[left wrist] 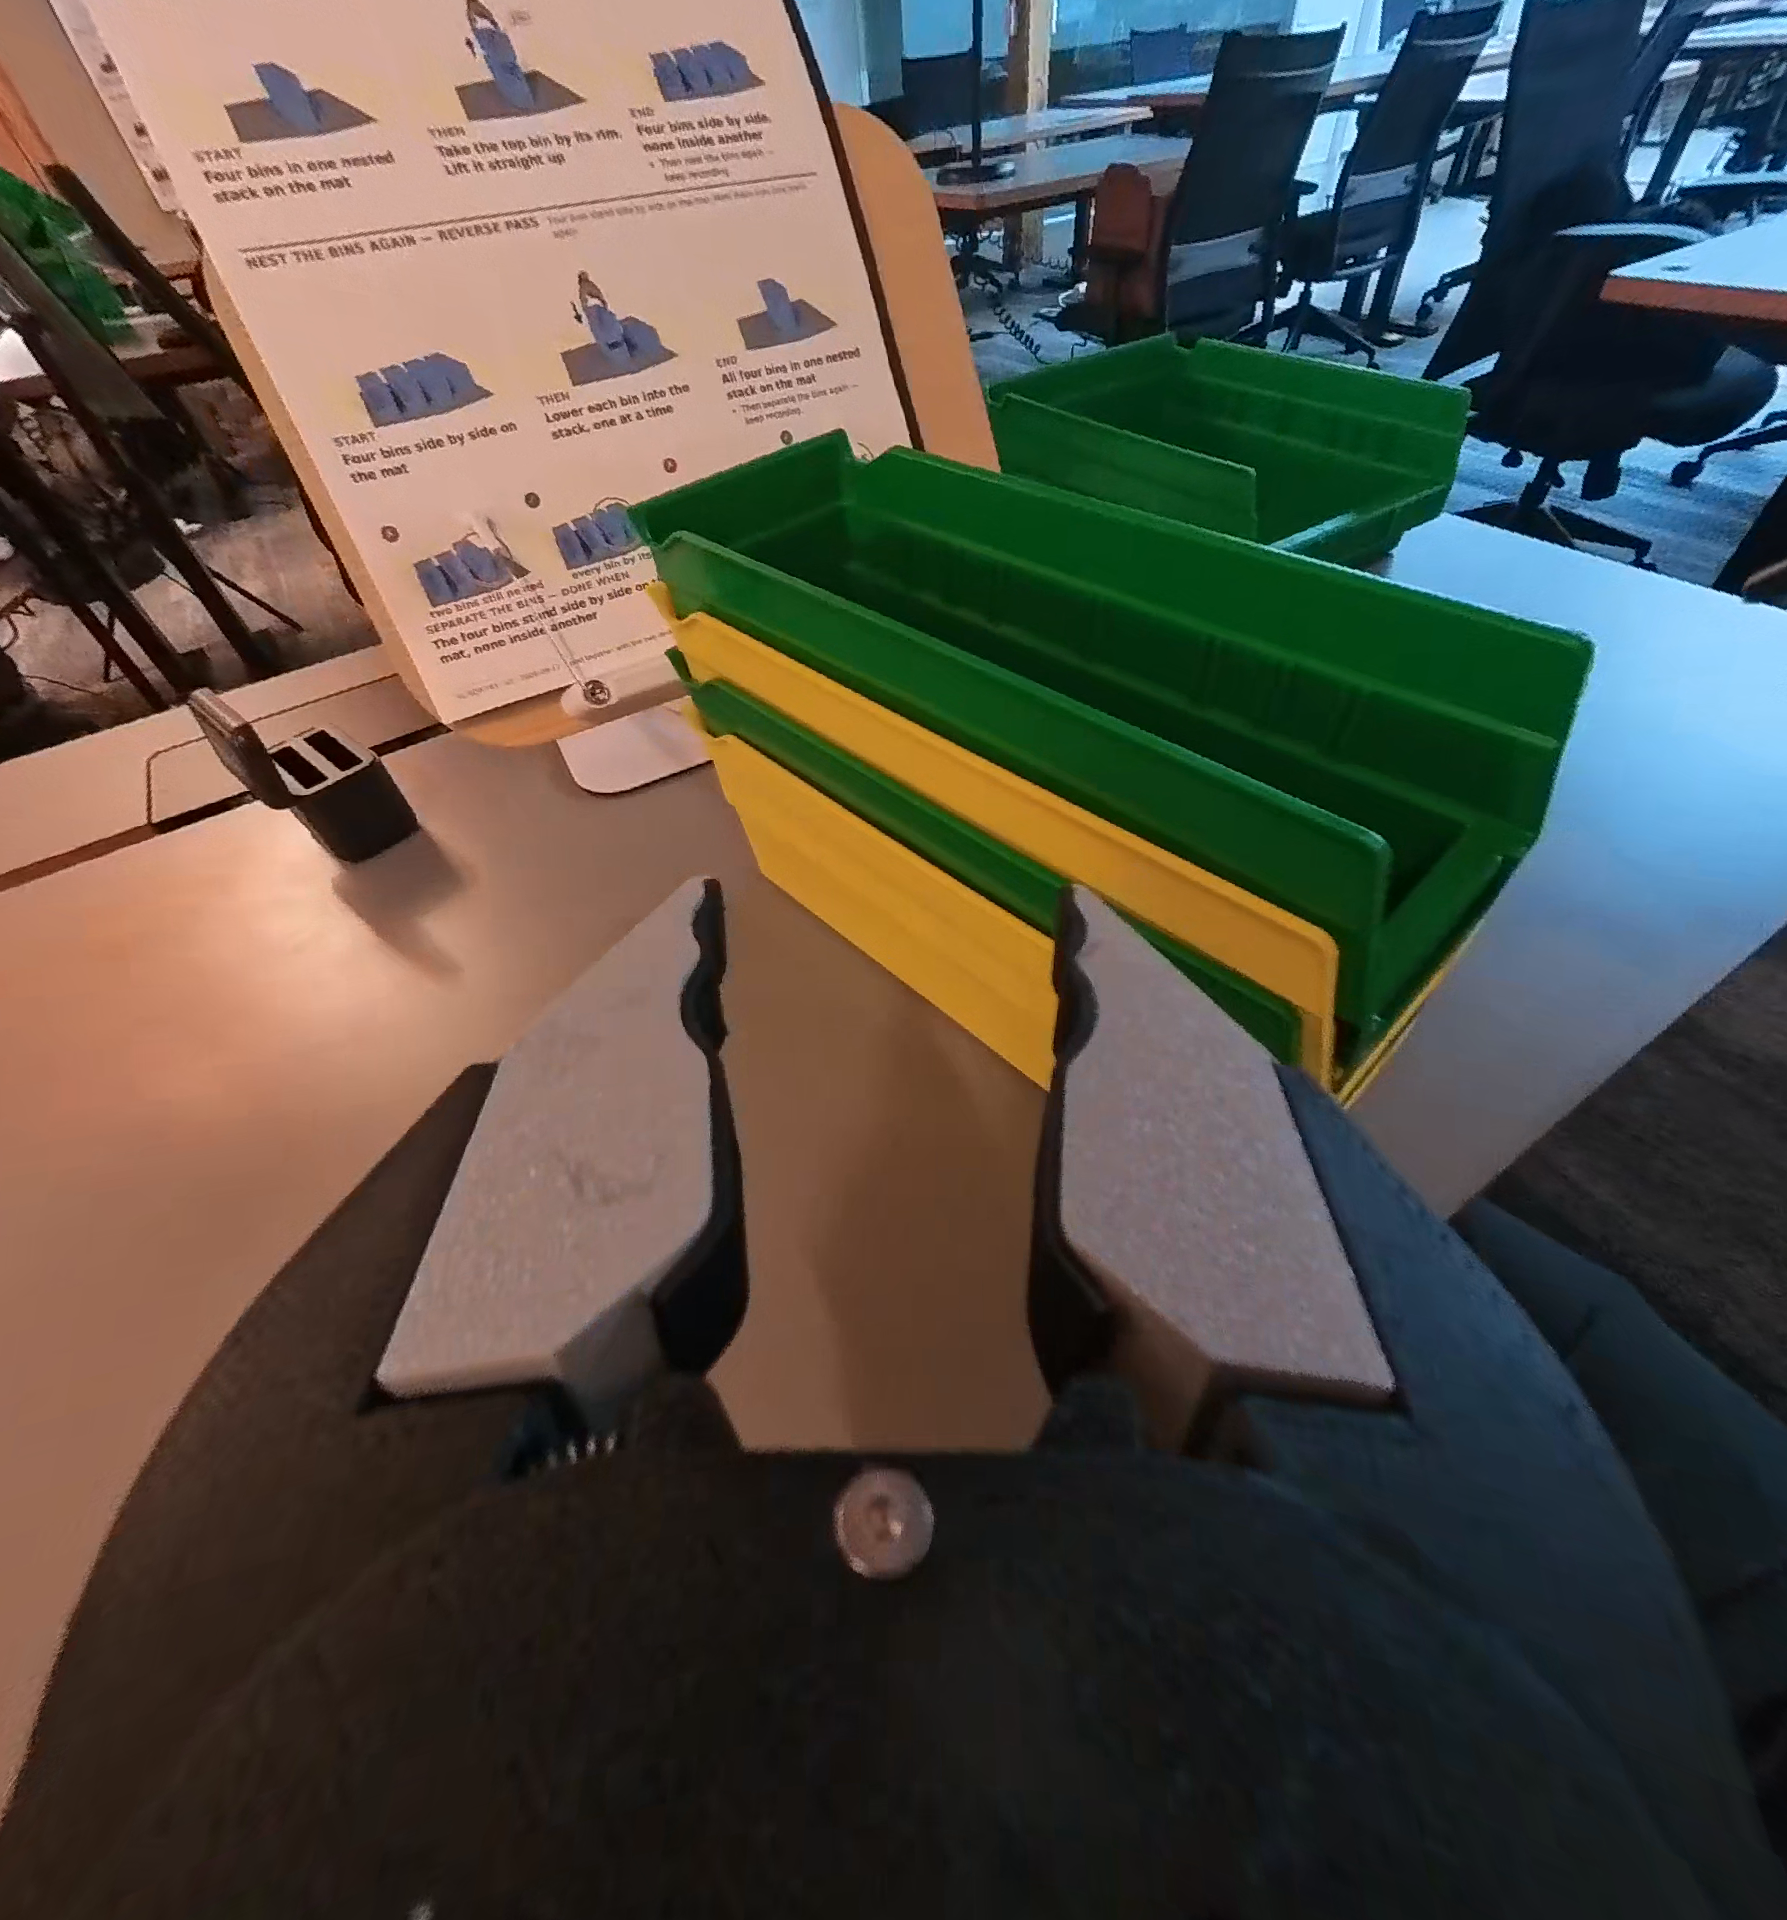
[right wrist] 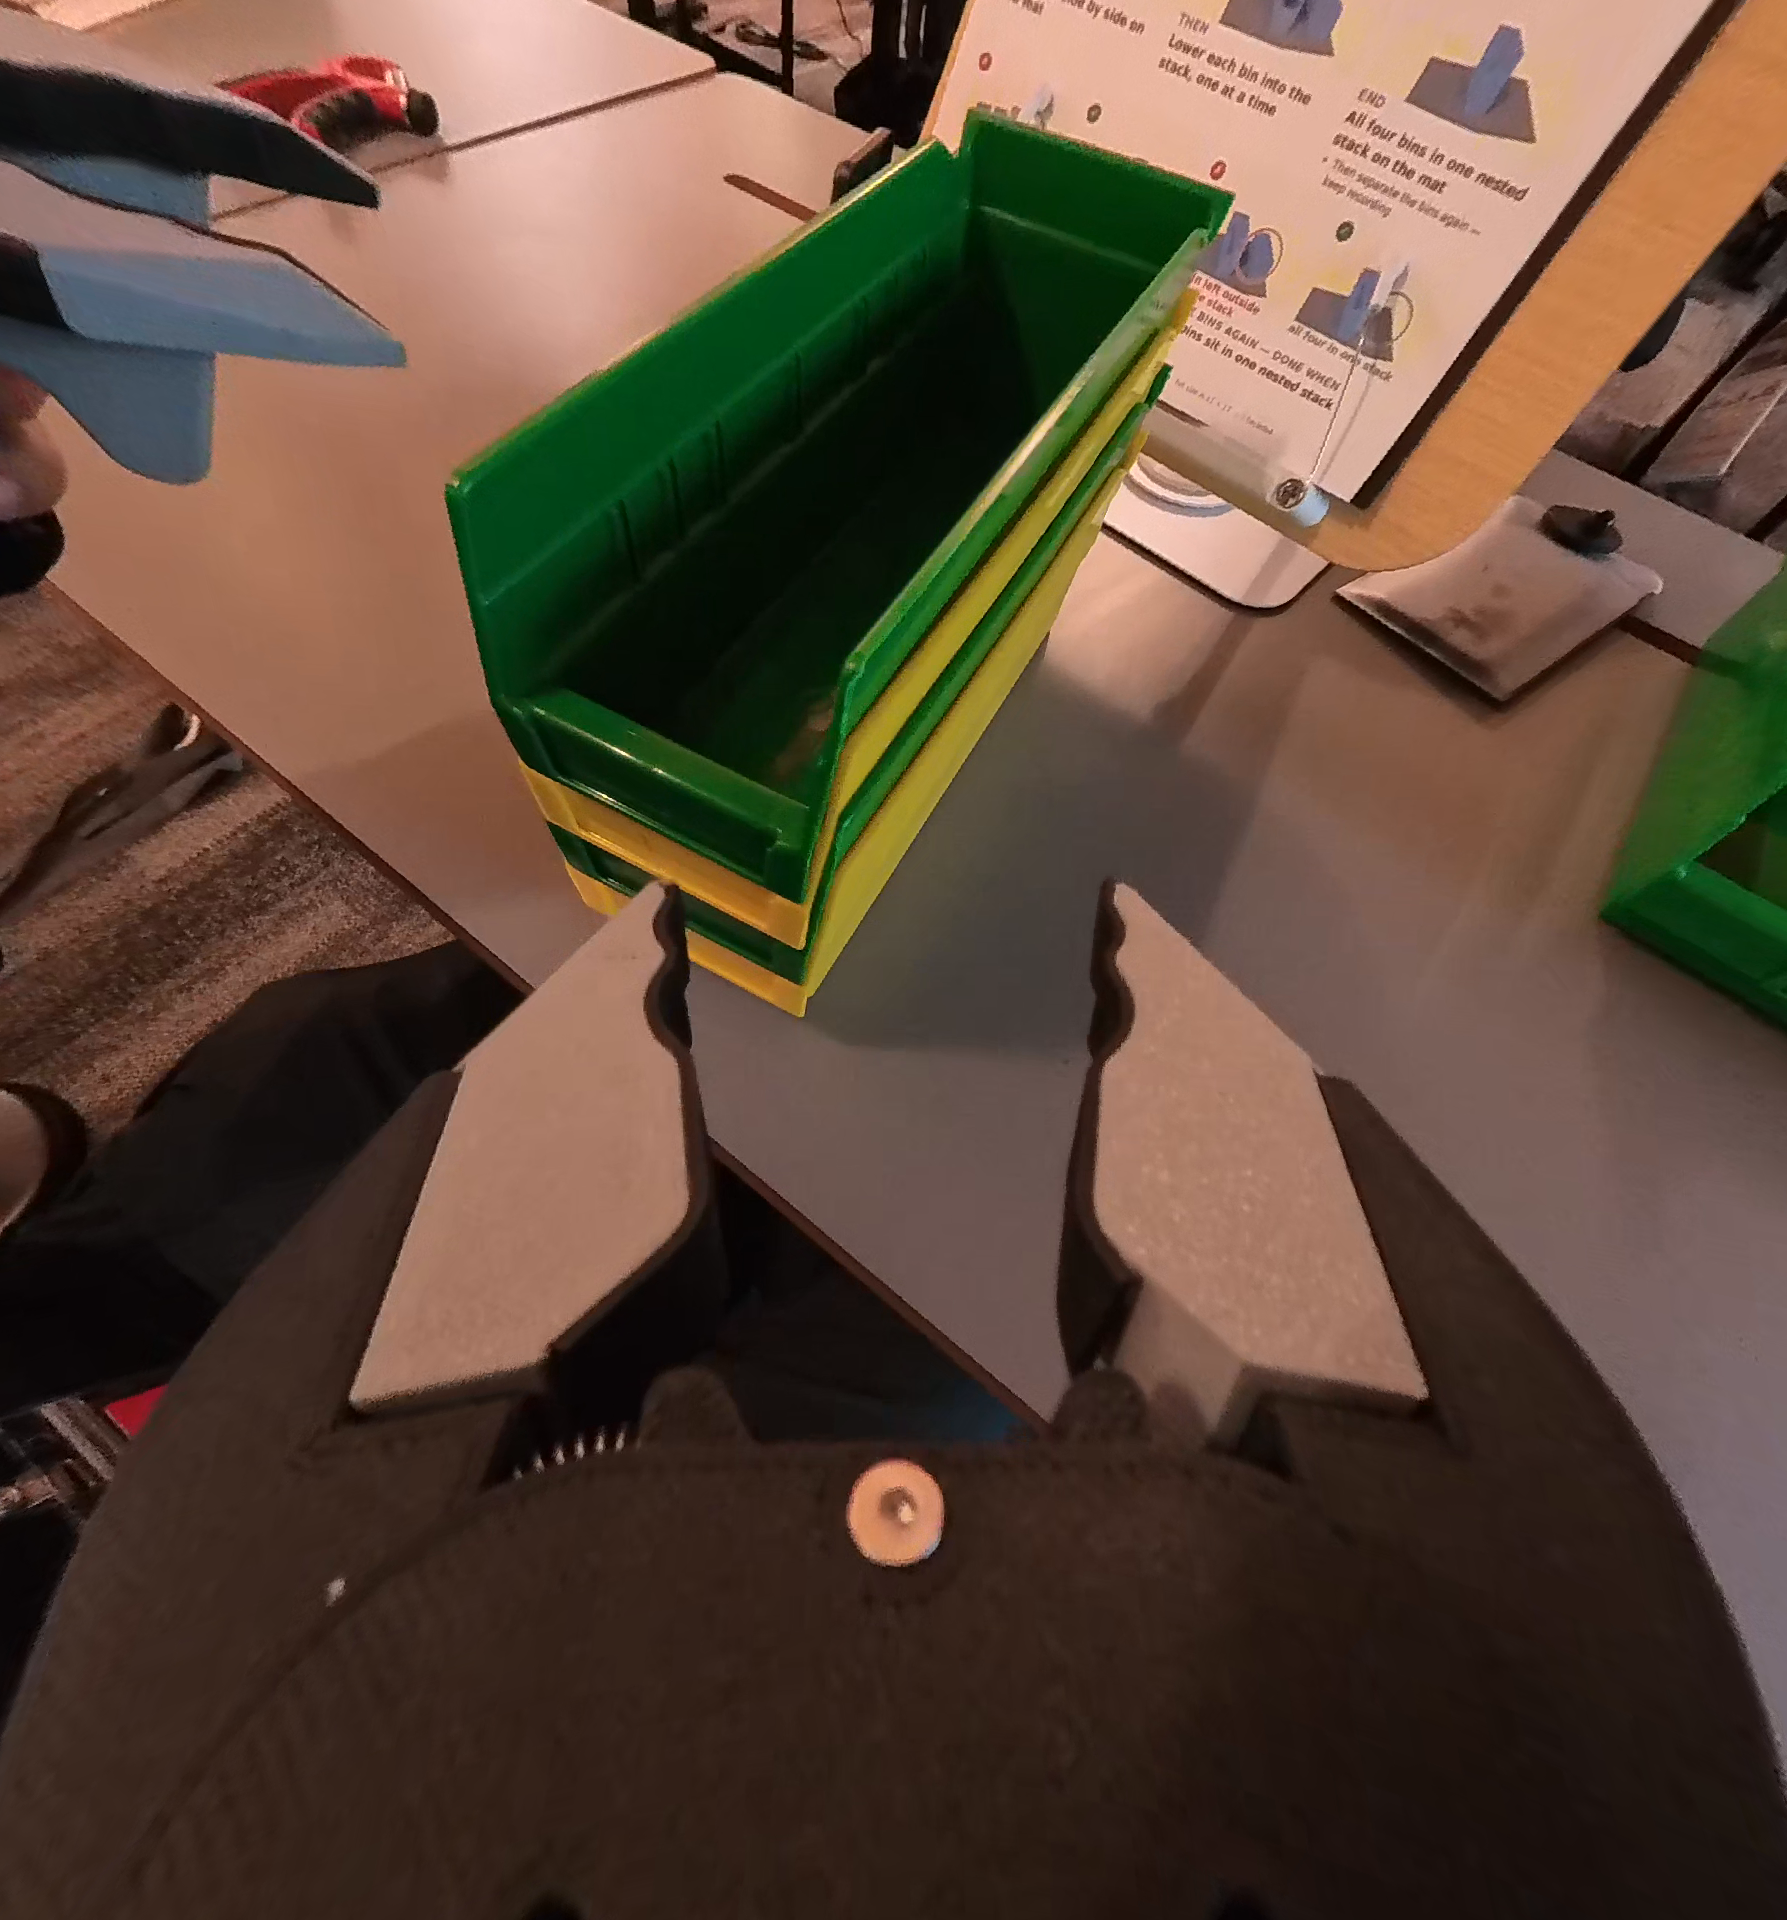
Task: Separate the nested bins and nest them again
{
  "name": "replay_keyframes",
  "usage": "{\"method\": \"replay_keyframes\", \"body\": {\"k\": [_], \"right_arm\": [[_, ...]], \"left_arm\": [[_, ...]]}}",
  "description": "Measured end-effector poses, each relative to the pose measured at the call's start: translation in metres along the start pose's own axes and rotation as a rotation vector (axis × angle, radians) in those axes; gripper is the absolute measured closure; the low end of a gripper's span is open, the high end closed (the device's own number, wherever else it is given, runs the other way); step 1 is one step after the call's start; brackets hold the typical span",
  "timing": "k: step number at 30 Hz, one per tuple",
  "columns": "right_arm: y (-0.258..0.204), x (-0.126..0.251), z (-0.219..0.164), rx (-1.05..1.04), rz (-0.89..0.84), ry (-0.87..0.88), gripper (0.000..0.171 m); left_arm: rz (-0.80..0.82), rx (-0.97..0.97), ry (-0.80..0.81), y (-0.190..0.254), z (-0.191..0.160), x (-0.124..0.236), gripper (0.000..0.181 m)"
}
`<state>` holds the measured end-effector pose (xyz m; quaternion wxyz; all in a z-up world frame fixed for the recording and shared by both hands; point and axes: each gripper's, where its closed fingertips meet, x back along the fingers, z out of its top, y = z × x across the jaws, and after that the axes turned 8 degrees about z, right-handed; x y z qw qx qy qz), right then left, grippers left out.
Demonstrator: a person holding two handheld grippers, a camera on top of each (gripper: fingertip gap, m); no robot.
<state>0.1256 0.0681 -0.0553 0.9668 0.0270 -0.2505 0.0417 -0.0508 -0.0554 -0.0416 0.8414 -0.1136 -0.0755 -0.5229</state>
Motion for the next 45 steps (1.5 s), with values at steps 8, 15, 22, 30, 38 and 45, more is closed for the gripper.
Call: {"method": "replay_keyframes", "body": {"k": [8,15,22,30,38,45], "right_arm": [[0.001,-0.003,-0.002,-0.006,0.003,-0.007,0.095],[0.001,0.000,0.000,-0.006,0.000,0.001,0.095],[0.001,0.001,0.000,-0.006,0.001,0.003,0.095],[-0.001,-0.001,0.000,-0.010,0.013,0.003,0.094],[-0.013,-0.008,0.001,-0.023,0.080,0.011,0.093],[-0.039,-0.021,-0.004,0.068,0.215,-0.018,0.098]], "left_arm": [[0.014,-0.049,-0.018,0.003,-0.005,-0.003,0.120],[0.004,-0.061,-0.015,0.008,-0.005,-0.003,0.120],[-0.002,-0.064,-0.011,0.009,-0.004,-0.002,0.120],[-0.021,-0.089,-0.035,0.018,-0.010,-0.006,0.118],[-0.178,-0.069,-0.127,0.067,-0.033,-0.018,0.130],[-0.216,-0.093,-0.122,0.084,-0.036,-0.020,0.143]]}}
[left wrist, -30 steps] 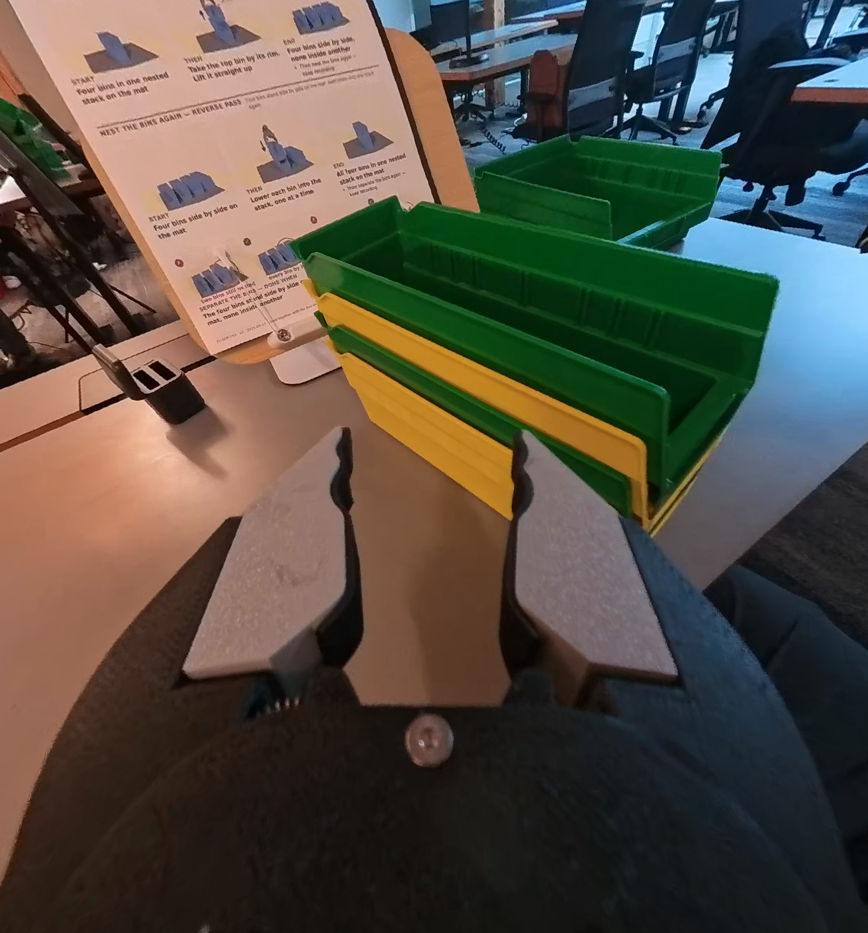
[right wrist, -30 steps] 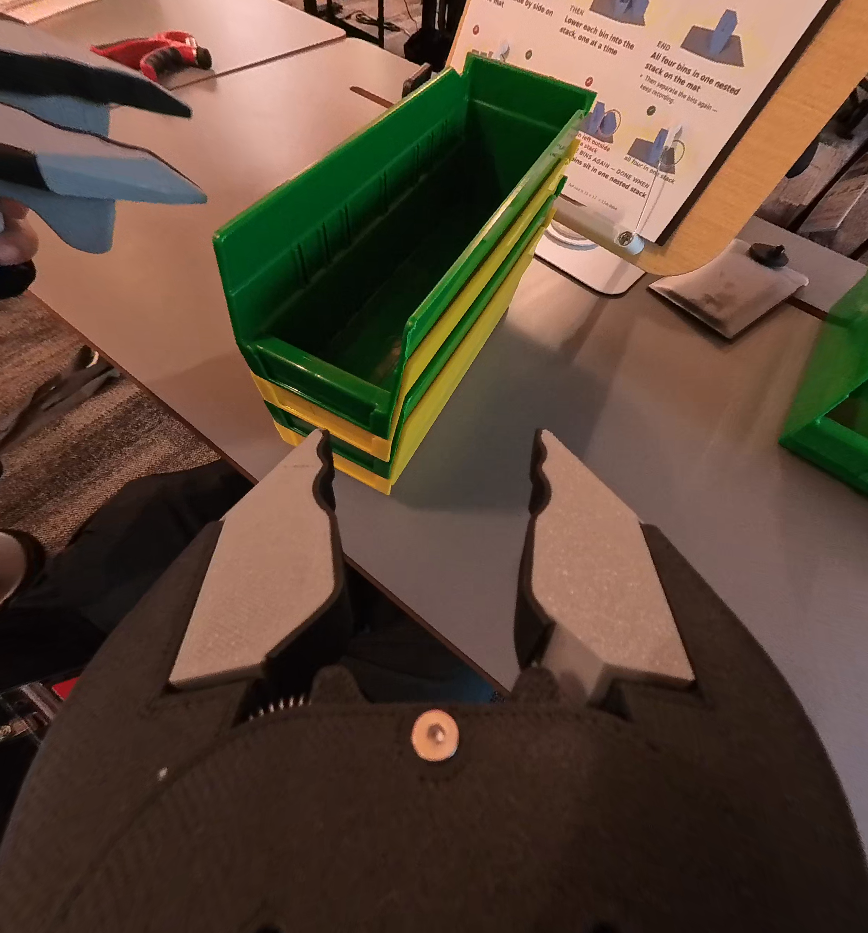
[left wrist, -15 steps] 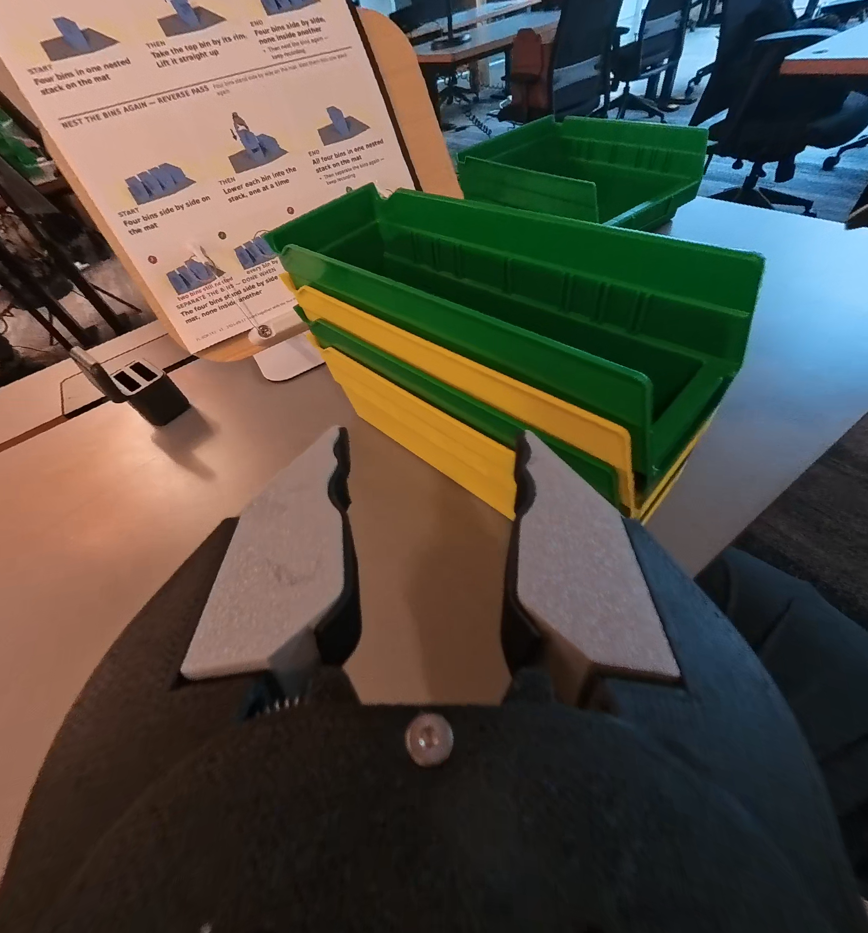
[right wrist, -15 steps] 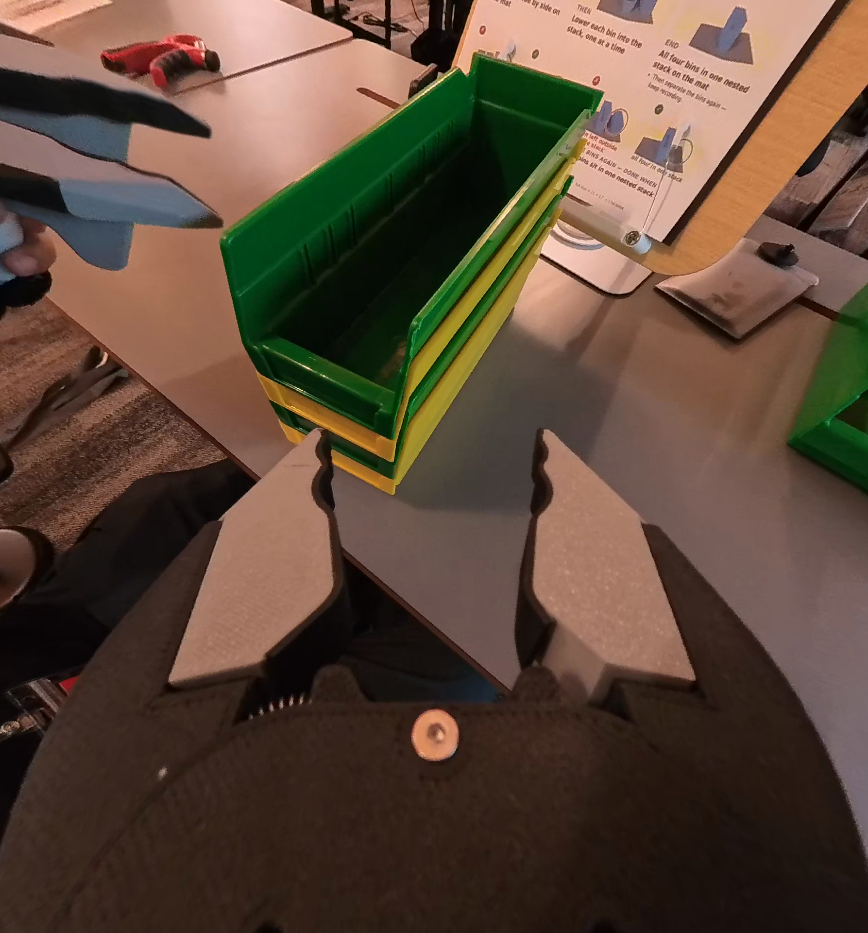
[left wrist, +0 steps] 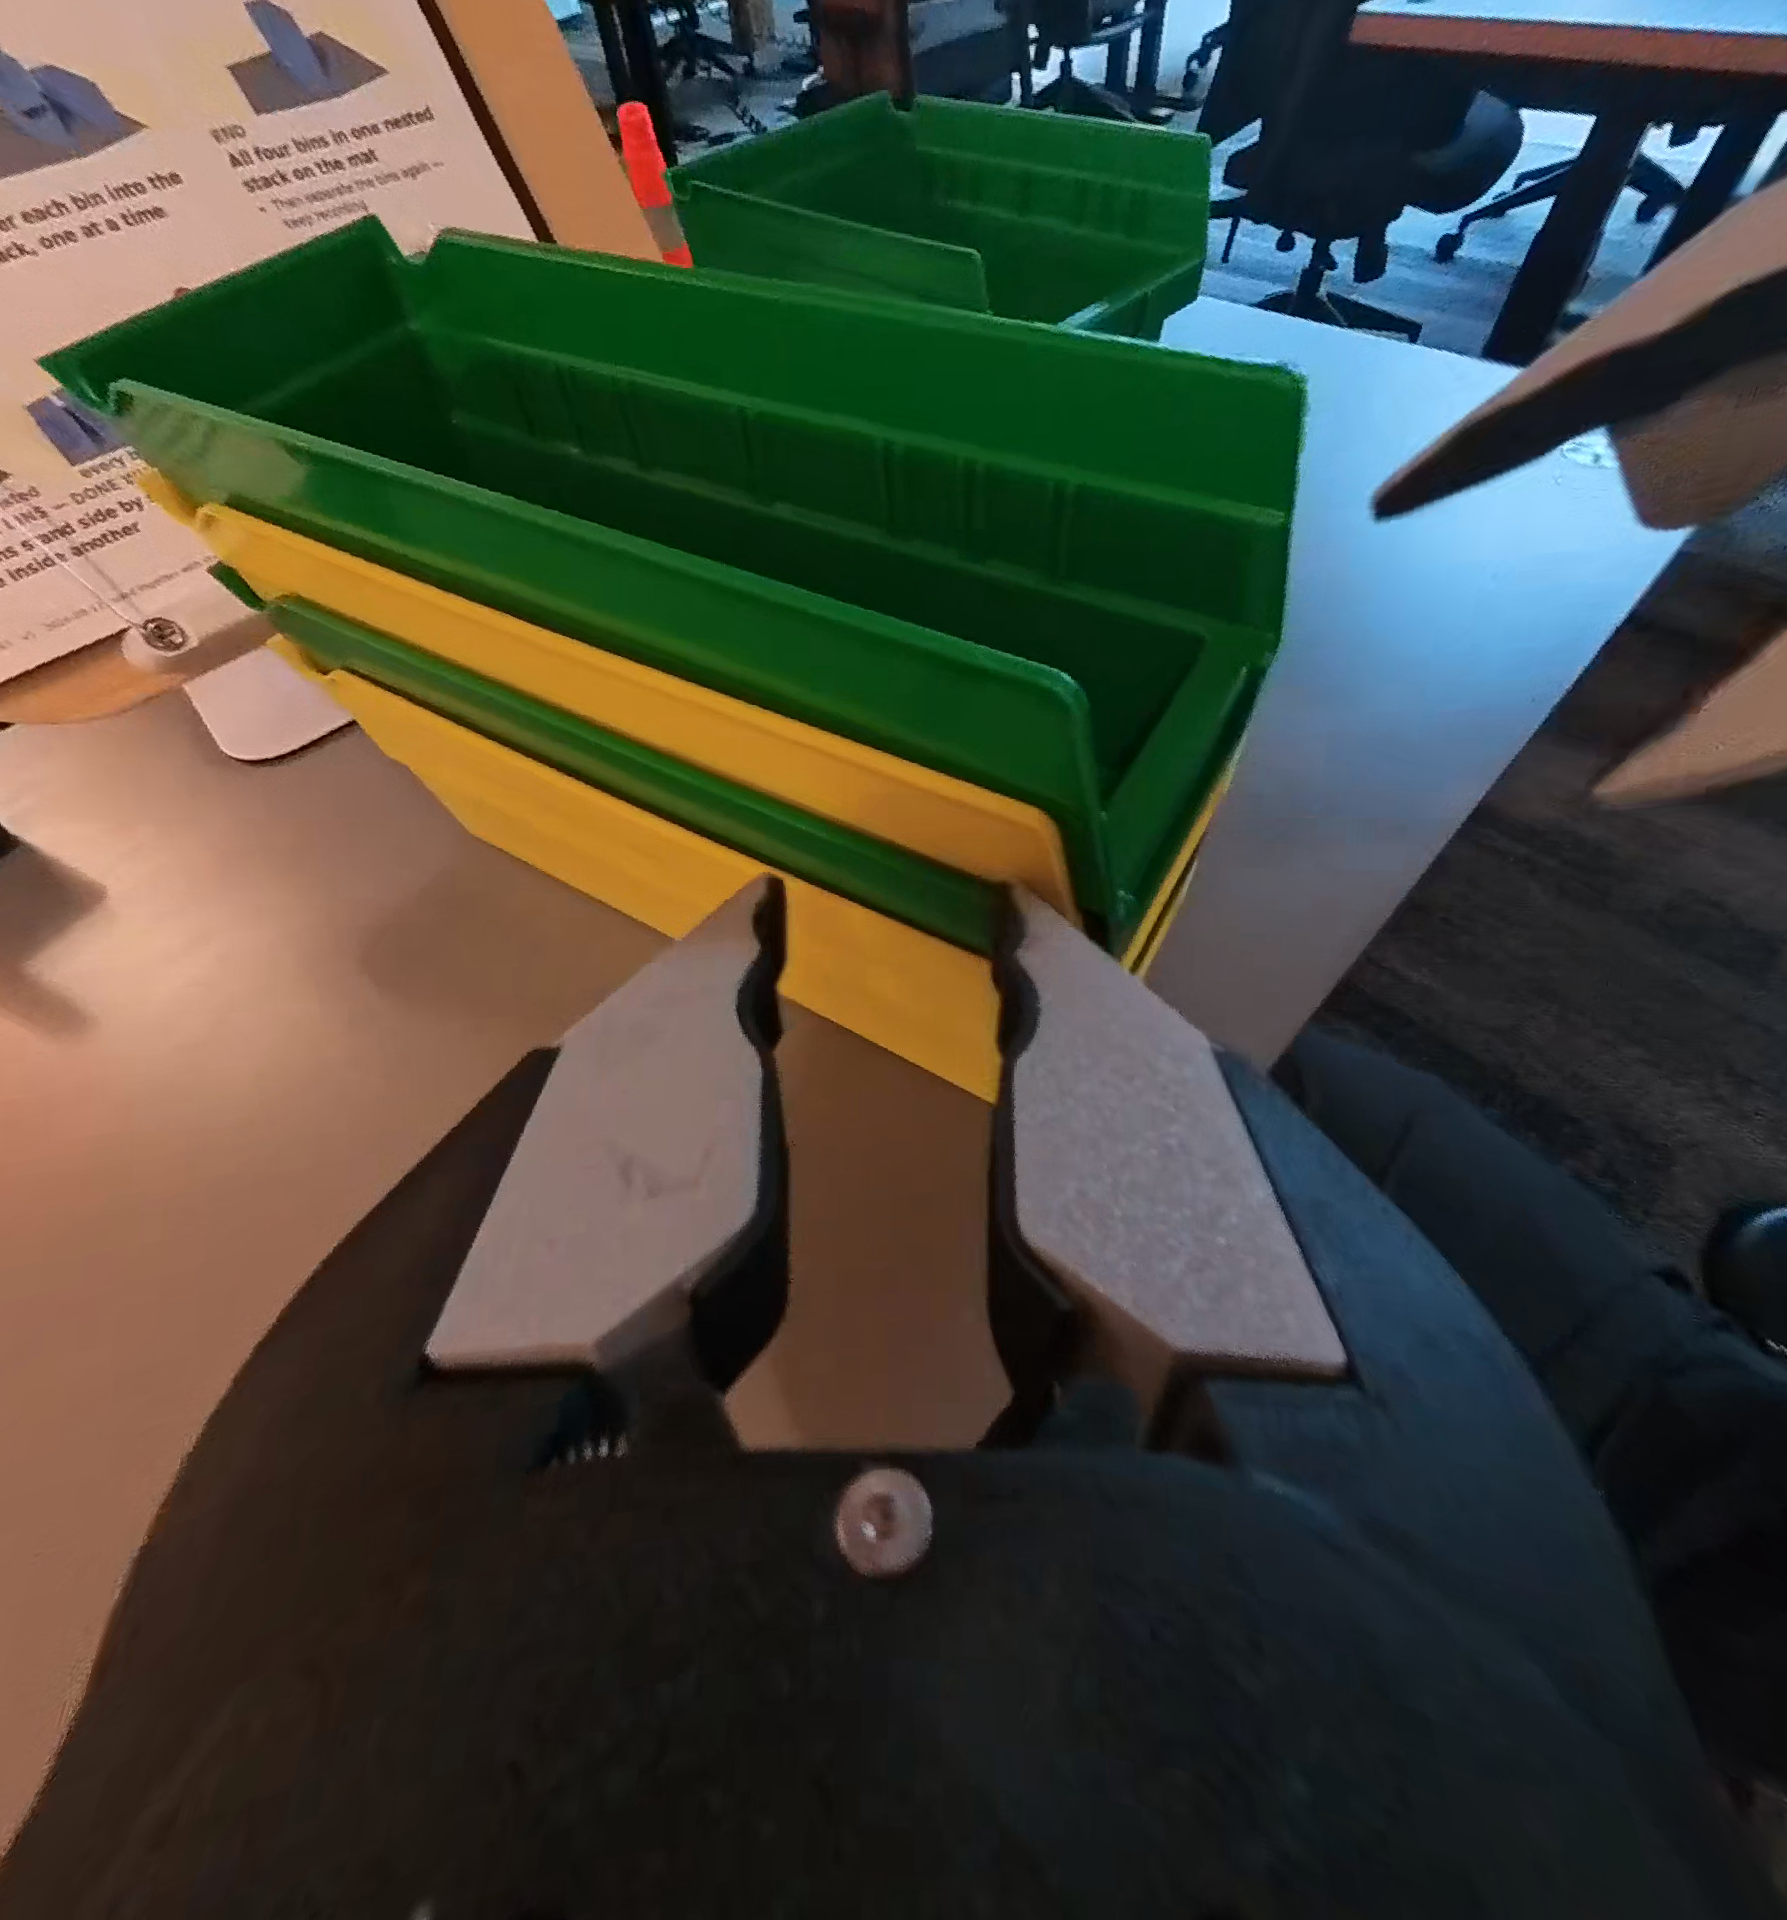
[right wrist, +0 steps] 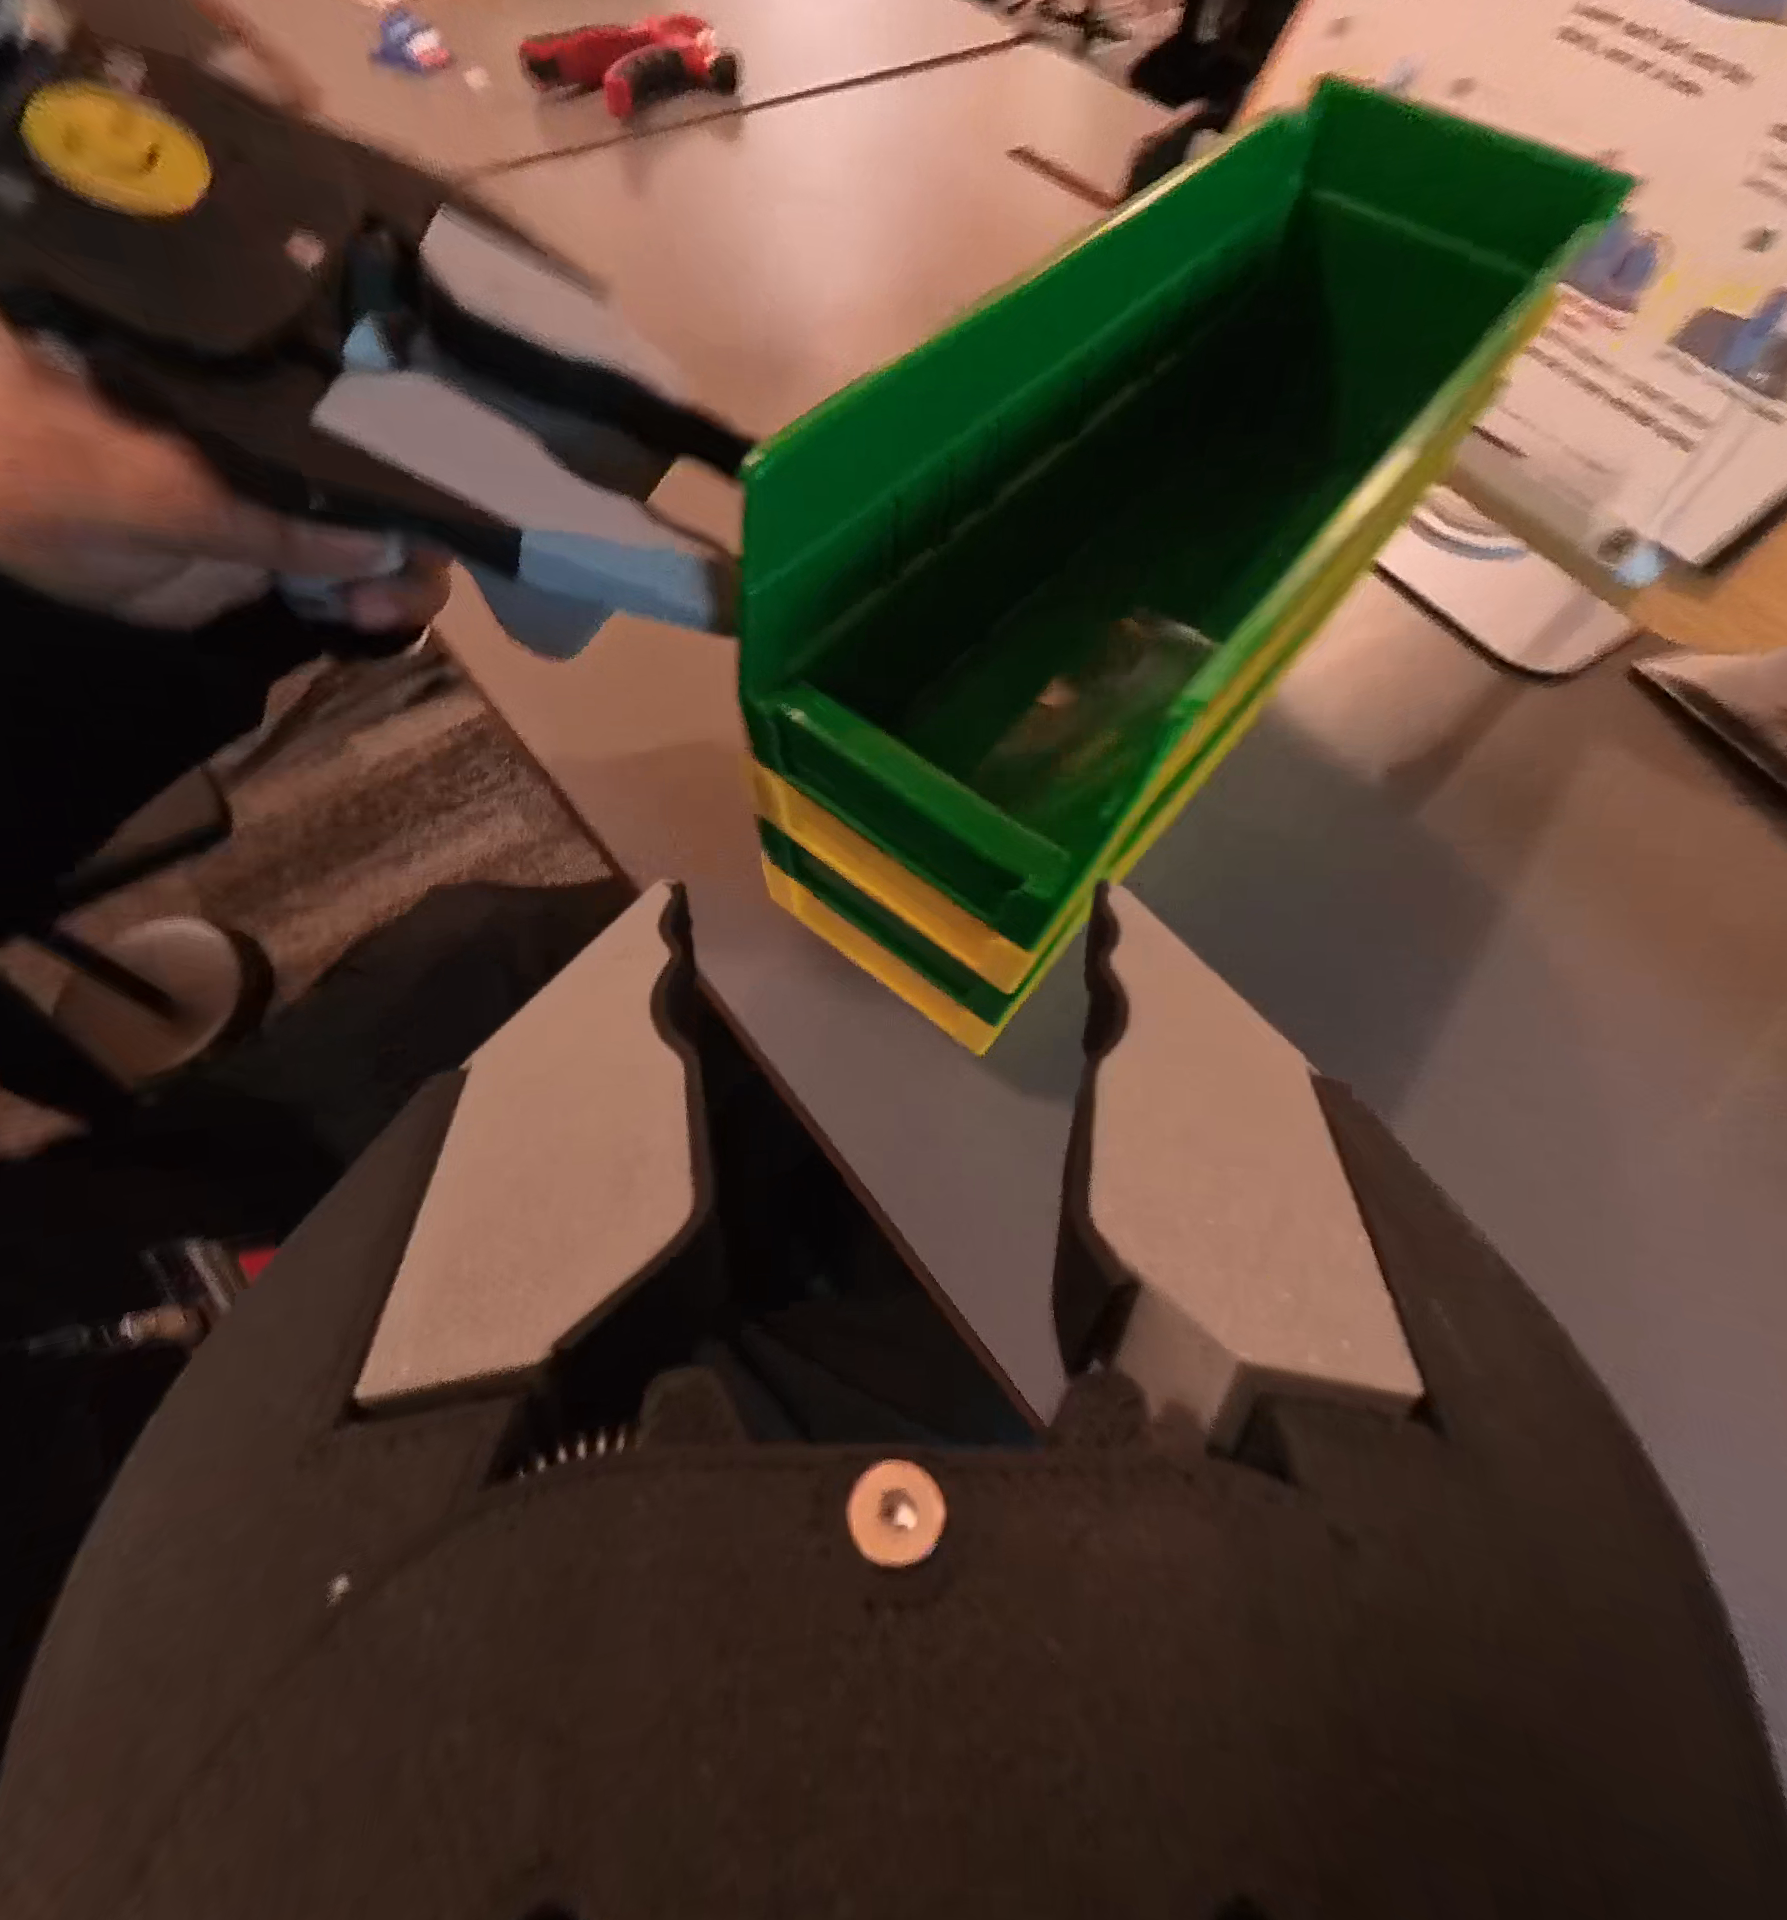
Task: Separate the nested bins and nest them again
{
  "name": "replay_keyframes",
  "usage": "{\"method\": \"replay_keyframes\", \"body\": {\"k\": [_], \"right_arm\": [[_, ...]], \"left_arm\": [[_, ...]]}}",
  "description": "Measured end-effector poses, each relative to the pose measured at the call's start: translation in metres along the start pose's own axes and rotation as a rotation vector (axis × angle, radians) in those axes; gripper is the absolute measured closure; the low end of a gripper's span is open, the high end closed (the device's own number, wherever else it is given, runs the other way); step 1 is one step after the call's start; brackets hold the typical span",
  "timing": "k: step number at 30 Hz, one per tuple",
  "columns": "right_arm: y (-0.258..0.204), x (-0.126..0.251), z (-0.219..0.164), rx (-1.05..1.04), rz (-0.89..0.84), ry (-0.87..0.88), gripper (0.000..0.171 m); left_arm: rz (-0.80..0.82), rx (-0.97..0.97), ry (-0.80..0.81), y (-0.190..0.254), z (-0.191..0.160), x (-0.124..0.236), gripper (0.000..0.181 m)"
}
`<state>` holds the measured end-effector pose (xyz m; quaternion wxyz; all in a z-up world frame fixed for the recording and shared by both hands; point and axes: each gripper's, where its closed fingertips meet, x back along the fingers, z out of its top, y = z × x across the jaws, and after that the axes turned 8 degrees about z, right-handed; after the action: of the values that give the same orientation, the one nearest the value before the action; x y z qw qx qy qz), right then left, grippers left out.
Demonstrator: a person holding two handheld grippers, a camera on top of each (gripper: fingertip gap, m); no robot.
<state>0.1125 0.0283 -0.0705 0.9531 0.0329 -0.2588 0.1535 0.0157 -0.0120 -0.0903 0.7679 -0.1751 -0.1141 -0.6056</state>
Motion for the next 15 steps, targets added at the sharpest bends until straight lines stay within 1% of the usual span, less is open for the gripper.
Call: {"method": "replay_keyframes", "body": {"k": [2,3,8,15], "right_arm": [[-0.009,-0.008,-0.006,0.073,0.041,-0.040,0.100],[-0.010,-0.011,-0.008,0.091,0.035,-0.057,0.099],[-0.015,-0.022,-0.013,0.198,0.002,-0.114,0.098],[-0.020,-0.026,-0.005,0.295,-0.033,-0.089,0.106]], "left_arm": [[-0.019,-0.013,-0.017,-0.002,-0.003,0.003,0.126],[-0.016,-0.013,-0.023,-0.005,-0.003,0.004,0.120],[0.025,0.012,-0.006,-0.026,0.000,0.013,0.120],[0.088,0.005,0.003,-0.046,0.002,0.021,0.119]]}}
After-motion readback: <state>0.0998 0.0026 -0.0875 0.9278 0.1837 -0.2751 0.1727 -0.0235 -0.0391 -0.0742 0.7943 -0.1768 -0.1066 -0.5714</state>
